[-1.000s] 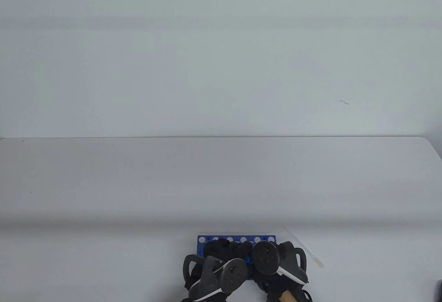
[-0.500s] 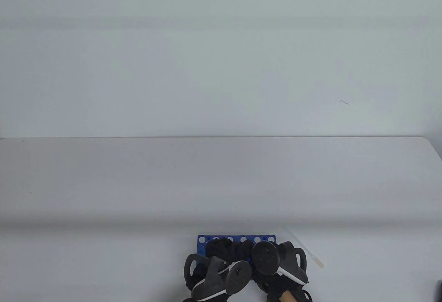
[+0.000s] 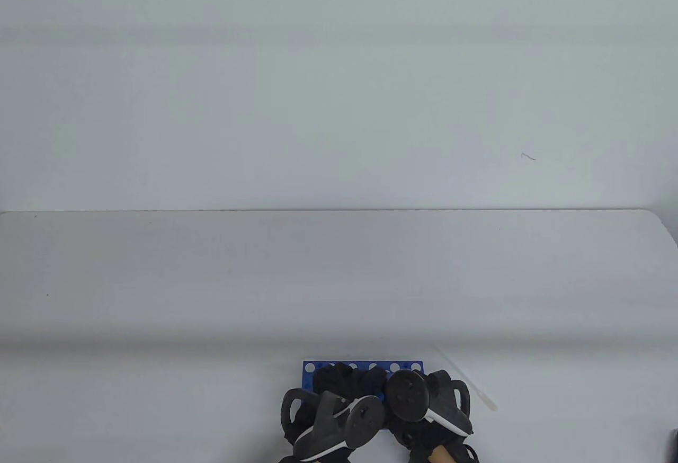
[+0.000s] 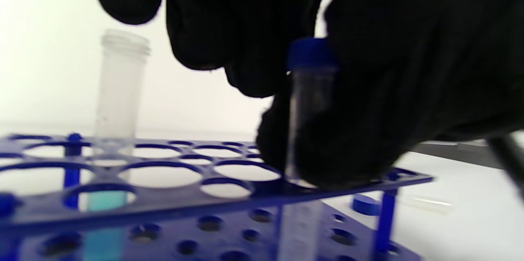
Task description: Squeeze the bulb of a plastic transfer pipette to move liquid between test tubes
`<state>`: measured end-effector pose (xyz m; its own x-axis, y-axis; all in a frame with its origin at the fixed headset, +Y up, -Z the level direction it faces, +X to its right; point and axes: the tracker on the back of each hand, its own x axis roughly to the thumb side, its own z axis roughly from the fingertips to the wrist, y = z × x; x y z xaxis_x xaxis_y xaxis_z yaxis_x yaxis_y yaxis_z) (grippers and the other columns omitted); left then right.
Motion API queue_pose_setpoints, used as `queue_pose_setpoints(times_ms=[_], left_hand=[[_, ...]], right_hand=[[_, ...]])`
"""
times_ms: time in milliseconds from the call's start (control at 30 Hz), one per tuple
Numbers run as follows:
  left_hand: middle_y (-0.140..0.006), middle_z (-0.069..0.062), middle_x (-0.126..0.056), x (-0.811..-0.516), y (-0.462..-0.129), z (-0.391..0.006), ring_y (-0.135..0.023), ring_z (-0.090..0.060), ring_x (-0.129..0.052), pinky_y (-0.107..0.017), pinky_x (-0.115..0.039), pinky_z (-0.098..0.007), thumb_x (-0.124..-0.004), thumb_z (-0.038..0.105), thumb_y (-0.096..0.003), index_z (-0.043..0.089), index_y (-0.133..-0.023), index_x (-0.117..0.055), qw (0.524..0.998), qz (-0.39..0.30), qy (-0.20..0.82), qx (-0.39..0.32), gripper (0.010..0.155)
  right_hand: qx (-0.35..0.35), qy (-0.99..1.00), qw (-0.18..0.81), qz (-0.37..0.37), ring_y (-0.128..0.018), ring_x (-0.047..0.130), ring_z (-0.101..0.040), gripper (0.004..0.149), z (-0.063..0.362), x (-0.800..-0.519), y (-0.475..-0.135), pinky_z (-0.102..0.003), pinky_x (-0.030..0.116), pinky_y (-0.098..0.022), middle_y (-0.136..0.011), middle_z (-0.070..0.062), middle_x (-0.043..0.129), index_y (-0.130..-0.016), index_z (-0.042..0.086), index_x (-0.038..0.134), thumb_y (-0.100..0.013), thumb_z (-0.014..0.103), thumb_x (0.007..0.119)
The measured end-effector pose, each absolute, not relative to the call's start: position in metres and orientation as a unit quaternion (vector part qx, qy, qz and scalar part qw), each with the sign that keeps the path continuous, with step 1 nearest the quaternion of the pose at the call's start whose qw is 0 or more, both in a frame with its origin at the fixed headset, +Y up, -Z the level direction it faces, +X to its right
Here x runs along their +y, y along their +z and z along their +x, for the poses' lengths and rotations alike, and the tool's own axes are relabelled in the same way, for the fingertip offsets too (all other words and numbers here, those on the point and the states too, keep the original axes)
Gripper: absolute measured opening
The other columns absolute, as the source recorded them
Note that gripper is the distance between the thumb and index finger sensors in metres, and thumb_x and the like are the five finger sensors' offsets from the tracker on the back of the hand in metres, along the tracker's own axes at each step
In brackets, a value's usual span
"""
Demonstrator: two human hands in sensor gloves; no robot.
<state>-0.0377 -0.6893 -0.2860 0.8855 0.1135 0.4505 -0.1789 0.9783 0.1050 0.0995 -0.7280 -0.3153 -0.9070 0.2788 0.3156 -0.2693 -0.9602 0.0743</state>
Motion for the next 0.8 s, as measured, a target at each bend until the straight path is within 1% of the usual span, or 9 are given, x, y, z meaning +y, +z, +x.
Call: queue_pose_setpoints(times_ms=[67,167,367,433,467,500,533,633,800], left_hand=[[-0.094,0.005,-0.092,-0.688,-0.2863,-0.0368,-0.084,-0.019,-0.081,-0.072,-0.064,-0.05,-0.08,0.052,-0.0453,0.029,-0.099,-0.075,0.969,0.081,0.064,-0.224,0.058],[-0.086,0.004,-0.097,-0.6872,-0.2862,-0.0352,-0.078,-0.019,-0.084,-0.069,-0.067,-0.049,-0.08,0.054,-0.0441,0.029,-0.092,-0.081,0.968,0.109,0.054,-0.22,0.054],[-0.073,0.007,-0.1,-0.6902,-0.2886,-0.0355,-0.068,-0.016,-0.088,-0.066,-0.072,-0.048,-0.075,0.062,-0.0418,0.027,-0.088,-0.083,0.972,0.121,0.039,-0.198,0.059],[-0.076,0.007,-0.099,-0.6905,-0.2885,-0.0372,-0.07,-0.016,-0.088,-0.066,-0.071,-0.048,-0.074,0.063,-0.0418,0.027,-0.089,-0.082,0.971,0.122,0.044,-0.202,0.059],[-0.081,0.006,-0.098,-0.6903,-0.2883,-0.0377,-0.074,-0.017,-0.087,-0.068,-0.07,-0.049,-0.074,0.062,-0.0422,0.027,-0.091,-0.082,0.971,0.114,0.047,-0.207,0.061],[-0.09,0.004,-0.095,-0.6899,-0.2883,-0.0376,-0.081,-0.019,-0.084,-0.07,-0.067,-0.051,-0.074,0.062,-0.0426,0.027,-0.098,-0.077,0.97,0.095,0.049,-0.219,0.065],[-0.093,0.004,-0.093,-0.689,-0.288,-0.0376,-0.083,-0.019,-0.083,-0.071,-0.066,-0.051,-0.075,0.06,-0.0434,0.027,-0.1,-0.075,0.97,0.09,0.049,-0.22,0.065],[-0.09,0.004,-0.095,-0.6863,-0.2872,-0.0347,-0.081,-0.019,-0.083,-0.072,-0.066,-0.05,-0.079,0.053,-0.0446,0.028,-0.097,-0.077,0.969,0.083,0.042,-0.229,0.059],[-0.079,0.005,-0.099,-0.688,-0.2841,-0.0325,-0.072,-0.017,-0.087,-0.068,-0.07,-0.048,-0.077,0.059,-0.0427,0.028,-0.089,-0.083,0.969,0.128,0.022,-0.211,0.057]], right_hand=[[0.013,0.976,0.14,0.164,-0.043,0.086,-0.021,0.05,0.0994,-0.7282,-0.3151,-0.051,0.069,-0.048,-0.049,0.001,0.092,-0.073,0.024,0.087,-0.028,0.047,0.091],[0.013,0.976,0.14,0.163,-0.043,0.086,-0.021,0.05,0.0995,-0.7282,-0.3152,-0.051,0.069,-0.048,-0.049,0.001,0.092,-0.073,0.024,0.087,-0.028,0.047,0.09],[0.012,0.977,0.141,0.162,-0.043,0.086,-0.021,0.05,0.0992,-0.7284,-0.3154,-0.051,0.069,-0.048,-0.049,0.001,0.092,-0.073,0.024,0.086,-0.028,0.047,0.09],[0.013,0.977,0.141,0.162,-0.043,0.086,-0.021,0.05,0.0993,-0.7284,-0.3155,-0.051,0.069,-0.048,-0.049,0.001,0.092,-0.073,0.024,0.086,-0.028,0.047,0.09],[0.013,0.976,0.141,0.162,-0.043,0.086,-0.021,0.05,0.0992,-0.7284,-0.3154,-0.051,0.069,-0.048,-0.049,0.001,0.092,-0.073,0.024,0.086,-0.028,0.047,0.09],[0.013,0.977,0.141,0.163,-0.043,0.086,-0.021,0.05,0.0991,-0.7285,-0.3155,-0.051,0.069,-0.048,-0.049,0.001,0.092,-0.073,0.024,0.087,-0.028,0.047,0.09],[0.013,0.977,0.14,0.163,-0.043,0.086,-0.021,0.05,0.0991,-0.7285,-0.3155,-0.051,0.069,-0.048,-0.049,0.001,0.092,-0.073,0.024,0.086,-0.028,0.047,0.09],[0.013,0.976,0.141,0.163,-0.043,0.086,-0.021,0.05,0.0992,-0.7286,-0.3156,-0.051,0.069,-0.048,-0.049,0.001,0.092,-0.073,0.024,0.086,-0.028,0.047,0.09],[0.013,0.977,0.141,0.163,-0.043,0.086,-0.021,0.05,0.0991,-0.7286,-0.3157,-0.051,0.069,-0.048,-0.049,0.001,0.092,-0.073,0.024,0.086,-0.028,0.047,0.09]])
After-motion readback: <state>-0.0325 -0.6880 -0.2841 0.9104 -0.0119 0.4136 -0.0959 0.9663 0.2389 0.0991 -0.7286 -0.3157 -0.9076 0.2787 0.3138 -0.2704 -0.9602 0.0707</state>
